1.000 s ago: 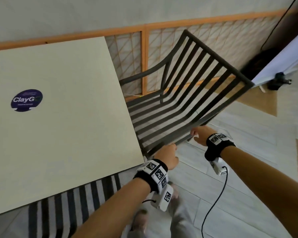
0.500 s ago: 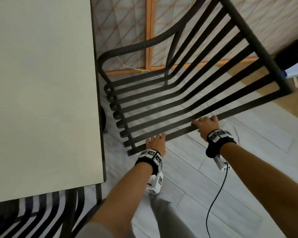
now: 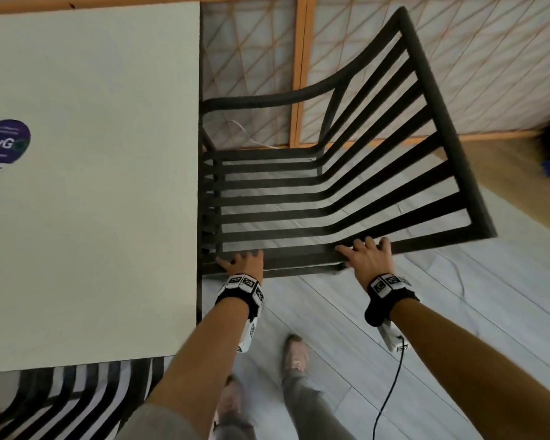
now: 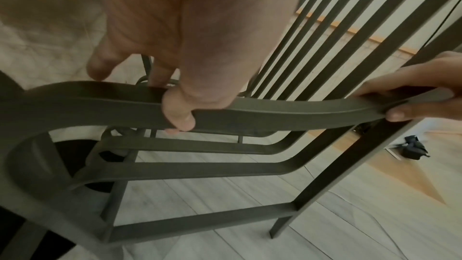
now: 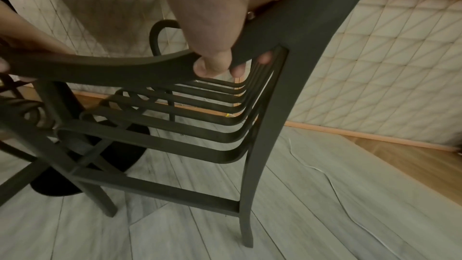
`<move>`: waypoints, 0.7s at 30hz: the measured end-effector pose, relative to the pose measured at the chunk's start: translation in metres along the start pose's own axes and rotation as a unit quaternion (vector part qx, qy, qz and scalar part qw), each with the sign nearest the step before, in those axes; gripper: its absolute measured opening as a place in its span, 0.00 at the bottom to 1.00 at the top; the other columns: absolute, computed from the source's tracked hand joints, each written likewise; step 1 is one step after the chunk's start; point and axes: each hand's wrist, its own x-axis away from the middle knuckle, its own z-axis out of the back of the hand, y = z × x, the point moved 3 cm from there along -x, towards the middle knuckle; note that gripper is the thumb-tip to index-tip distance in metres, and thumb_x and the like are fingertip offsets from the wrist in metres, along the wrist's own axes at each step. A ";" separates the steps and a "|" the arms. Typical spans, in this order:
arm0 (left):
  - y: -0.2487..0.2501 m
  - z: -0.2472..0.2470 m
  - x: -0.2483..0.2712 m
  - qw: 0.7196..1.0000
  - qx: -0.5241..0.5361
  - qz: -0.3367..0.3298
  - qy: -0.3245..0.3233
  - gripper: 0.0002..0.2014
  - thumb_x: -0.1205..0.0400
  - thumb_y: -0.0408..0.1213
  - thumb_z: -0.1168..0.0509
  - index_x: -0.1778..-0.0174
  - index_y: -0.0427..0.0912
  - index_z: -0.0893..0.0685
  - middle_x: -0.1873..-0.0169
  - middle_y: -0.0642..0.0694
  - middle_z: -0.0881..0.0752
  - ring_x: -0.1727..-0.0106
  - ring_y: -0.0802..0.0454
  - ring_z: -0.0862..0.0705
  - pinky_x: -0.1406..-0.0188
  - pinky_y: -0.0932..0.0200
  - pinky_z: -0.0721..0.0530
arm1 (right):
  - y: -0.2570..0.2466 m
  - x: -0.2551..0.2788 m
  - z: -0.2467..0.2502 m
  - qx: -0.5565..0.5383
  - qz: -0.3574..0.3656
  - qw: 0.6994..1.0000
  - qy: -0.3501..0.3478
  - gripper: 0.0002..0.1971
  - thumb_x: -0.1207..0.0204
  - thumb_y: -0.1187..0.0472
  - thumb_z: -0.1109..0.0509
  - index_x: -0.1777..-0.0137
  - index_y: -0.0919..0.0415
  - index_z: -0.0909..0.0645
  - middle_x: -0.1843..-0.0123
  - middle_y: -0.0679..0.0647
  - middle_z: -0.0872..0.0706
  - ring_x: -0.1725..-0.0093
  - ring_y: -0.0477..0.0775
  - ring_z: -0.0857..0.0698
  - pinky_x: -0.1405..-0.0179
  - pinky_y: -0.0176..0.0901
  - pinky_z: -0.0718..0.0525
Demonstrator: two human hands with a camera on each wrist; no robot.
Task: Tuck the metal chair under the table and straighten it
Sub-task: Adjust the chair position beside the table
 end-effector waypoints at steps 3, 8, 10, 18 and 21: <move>-0.002 0.008 -0.006 1.000 -0.014 0.010 0.025 0.28 0.19 0.28 0.41 0.23 0.47 0.37 0.22 0.34 0.33 0.20 0.27 0.40 0.30 0.12 0.59 | -0.003 -0.016 0.005 0.005 0.006 1.000 0.025 0.23 0.21 0.50 0.36 0.27 0.41 0.35 0.35 0.55 0.19 0.33 0.63 0.26 0.30 0.69 0.35; -0.004 0.005 -0.003 0.998 0.008 0.010 0.059 0.25 0.16 0.28 0.48 0.22 0.48 0.38 0.22 0.37 0.35 0.19 0.28 0.43 0.28 0.14 0.54 | -0.004 -0.025 0.009 -0.003 0.011 0.999 0.037 0.21 0.21 0.51 0.36 0.28 0.42 0.32 0.37 0.55 0.18 0.34 0.63 0.26 0.30 0.69 0.38; -0.005 0.000 0.003 0.999 0.025 0.006 0.044 0.27 0.17 0.27 0.45 0.21 0.49 0.39 0.21 0.38 0.36 0.19 0.29 0.45 0.27 0.15 0.51 | -0.004 -0.017 0.006 -0.001 0.015 0.999 0.033 0.21 0.21 0.51 0.36 0.28 0.43 0.32 0.38 0.55 0.18 0.34 0.63 0.26 0.31 0.69 0.38; -0.007 -0.023 0.023 0.999 0.048 0.003 0.023 0.30 0.19 0.27 0.37 0.24 0.53 0.35 0.25 0.38 0.30 0.21 0.27 0.43 0.28 0.14 0.50 | -0.010 0.015 -0.008 -0.012 0.002 1.000 0.029 0.22 0.21 0.51 0.36 0.28 0.43 0.33 0.36 0.56 0.19 0.33 0.62 0.26 0.30 0.67 0.37; -0.010 -0.020 0.018 0.998 0.053 0.003 0.031 0.29 0.21 0.29 0.34 0.25 0.53 0.32 0.27 0.38 0.29 0.21 0.27 0.42 0.27 0.15 0.51 | -0.013 0.012 -0.007 -0.016 -0.003 0.999 0.037 0.22 0.21 0.51 0.36 0.28 0.42 0.33 0.37 0.55 0.18 0.33 0.62 0.26 0.29 0.67 0.38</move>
